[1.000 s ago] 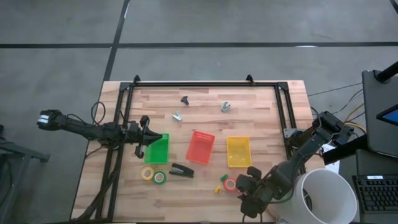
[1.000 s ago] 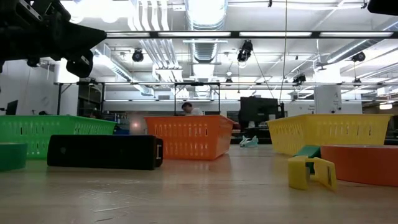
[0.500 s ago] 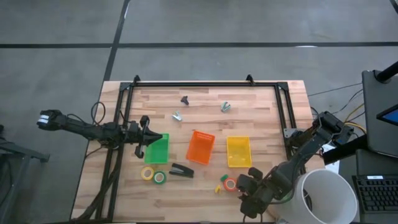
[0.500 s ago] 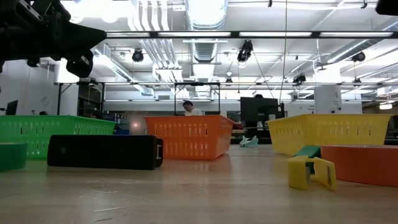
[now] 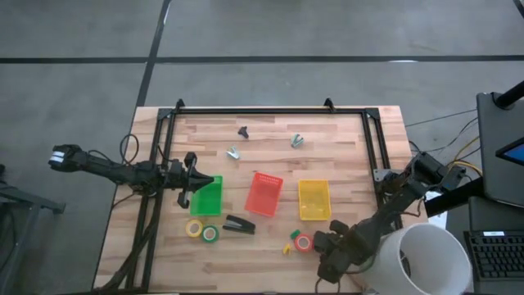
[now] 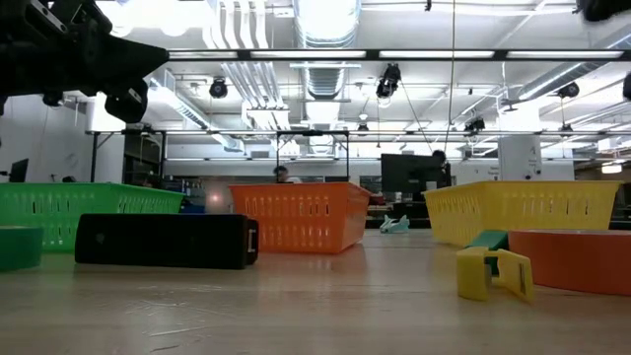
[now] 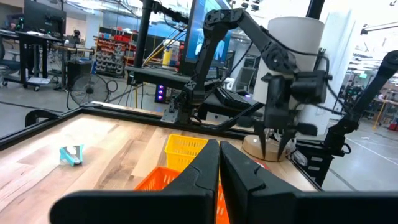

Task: Pick and place Stapler, Stapler remover, tape
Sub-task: Put the red tape into the yellow bin

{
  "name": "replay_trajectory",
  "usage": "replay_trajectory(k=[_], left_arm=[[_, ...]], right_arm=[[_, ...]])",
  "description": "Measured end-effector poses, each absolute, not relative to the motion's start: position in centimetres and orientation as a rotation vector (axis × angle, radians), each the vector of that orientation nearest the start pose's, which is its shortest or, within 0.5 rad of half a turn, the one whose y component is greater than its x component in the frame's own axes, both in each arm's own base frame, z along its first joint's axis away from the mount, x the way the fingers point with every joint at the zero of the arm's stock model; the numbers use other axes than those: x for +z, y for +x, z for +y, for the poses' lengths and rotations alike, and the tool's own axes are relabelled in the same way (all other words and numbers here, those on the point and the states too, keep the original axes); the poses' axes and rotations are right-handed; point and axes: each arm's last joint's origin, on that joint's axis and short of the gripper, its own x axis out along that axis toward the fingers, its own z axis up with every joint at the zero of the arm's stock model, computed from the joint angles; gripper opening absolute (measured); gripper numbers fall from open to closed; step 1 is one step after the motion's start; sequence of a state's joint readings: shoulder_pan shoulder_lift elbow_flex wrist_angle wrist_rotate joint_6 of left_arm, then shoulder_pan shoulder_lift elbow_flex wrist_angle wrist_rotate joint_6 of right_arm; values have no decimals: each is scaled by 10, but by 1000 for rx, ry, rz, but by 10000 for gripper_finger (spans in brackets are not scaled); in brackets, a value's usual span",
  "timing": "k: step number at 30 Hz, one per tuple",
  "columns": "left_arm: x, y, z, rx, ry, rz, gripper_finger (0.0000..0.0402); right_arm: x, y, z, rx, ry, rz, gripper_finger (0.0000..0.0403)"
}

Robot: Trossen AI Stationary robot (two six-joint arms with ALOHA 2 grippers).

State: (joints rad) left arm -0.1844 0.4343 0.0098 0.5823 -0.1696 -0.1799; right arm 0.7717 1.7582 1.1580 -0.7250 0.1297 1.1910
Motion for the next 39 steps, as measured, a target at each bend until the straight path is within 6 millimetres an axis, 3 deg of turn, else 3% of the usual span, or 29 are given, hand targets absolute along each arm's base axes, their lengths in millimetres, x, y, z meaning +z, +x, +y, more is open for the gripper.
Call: replay_trajectory(k=[9,21,34,39], left_arm=[[184,122,-18,-28,-207,-154,16],[184,122,-18,-29,-207,-154,16],[183,122,-18,-29,-207,-153,16],[184,122,-18,-29,-207,-154,16]], right_arm=[[164,247,222,-218,357,1350,152],[147,255,219,-220,305,1379,126],[151,256,217,-195,284,1370,39],[162,259,212,-179,299,1348,35]])
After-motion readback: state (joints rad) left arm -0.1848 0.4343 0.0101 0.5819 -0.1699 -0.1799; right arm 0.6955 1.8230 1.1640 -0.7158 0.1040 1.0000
